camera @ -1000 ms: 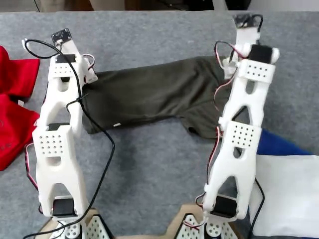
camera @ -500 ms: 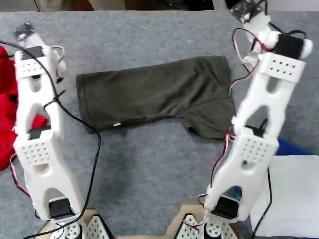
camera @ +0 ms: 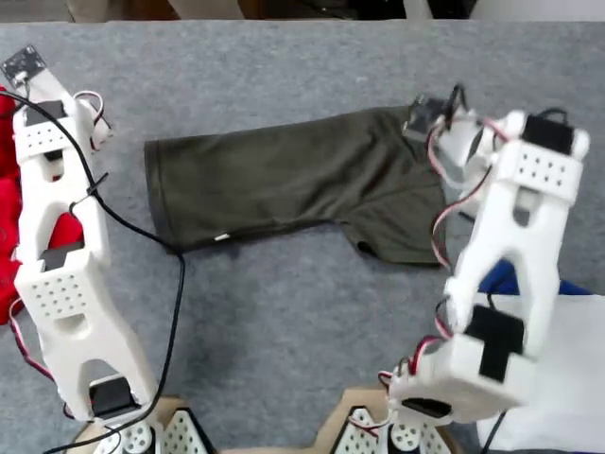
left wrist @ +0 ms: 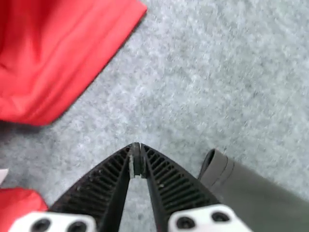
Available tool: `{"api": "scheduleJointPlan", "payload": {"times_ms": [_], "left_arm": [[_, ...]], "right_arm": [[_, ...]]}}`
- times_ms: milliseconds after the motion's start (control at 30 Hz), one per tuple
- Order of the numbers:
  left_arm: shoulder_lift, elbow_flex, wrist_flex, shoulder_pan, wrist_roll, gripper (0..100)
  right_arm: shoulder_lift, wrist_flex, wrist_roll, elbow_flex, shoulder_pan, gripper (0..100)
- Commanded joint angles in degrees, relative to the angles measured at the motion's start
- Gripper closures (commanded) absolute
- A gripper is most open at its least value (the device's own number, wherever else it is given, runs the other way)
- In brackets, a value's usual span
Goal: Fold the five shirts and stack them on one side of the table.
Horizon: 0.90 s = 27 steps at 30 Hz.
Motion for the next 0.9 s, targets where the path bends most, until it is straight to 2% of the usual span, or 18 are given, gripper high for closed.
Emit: {"api": "scheduleJointPlan", "payload": {"times_ms": [0,133,233,333,500,633,867], "left_arm": [[-3.8,0.7,-3.7,-1.0,2.5,98],[-3.8,2.8,-6.0,-2.9,4.1,98],[-3.7,4.7,-8.7,-3.4,4.0,98],[-3.7,6.0,-10.3,-3.2,3.9,98],[-3.7,6.2,-10.7,-2.9,3.8,98],[-3.7,6.2,-10.7,-2.9,3.8,98],[-1.5,5.5,-10.6,-2.9,3.8,98]], "right_arm": [[-6.5,-6.5,4.4,14.5,-0.9,99.3],[-8.5,-15.9,5.0,26.5,-4.4,98.0],[-9.8,-21.5,5.0,31.8,-7.3,90.6],[-11.5,-23.6,5.0,34.7,-10.2,86.7],[-11.6,-25.4,4.9,38.5,-14.8,86.8],[-10.8,-31.3,4.8,42.4,-15.4,86.8],[-0.4,-31.3,4.7,37.0,-12.7,86.8]]}}
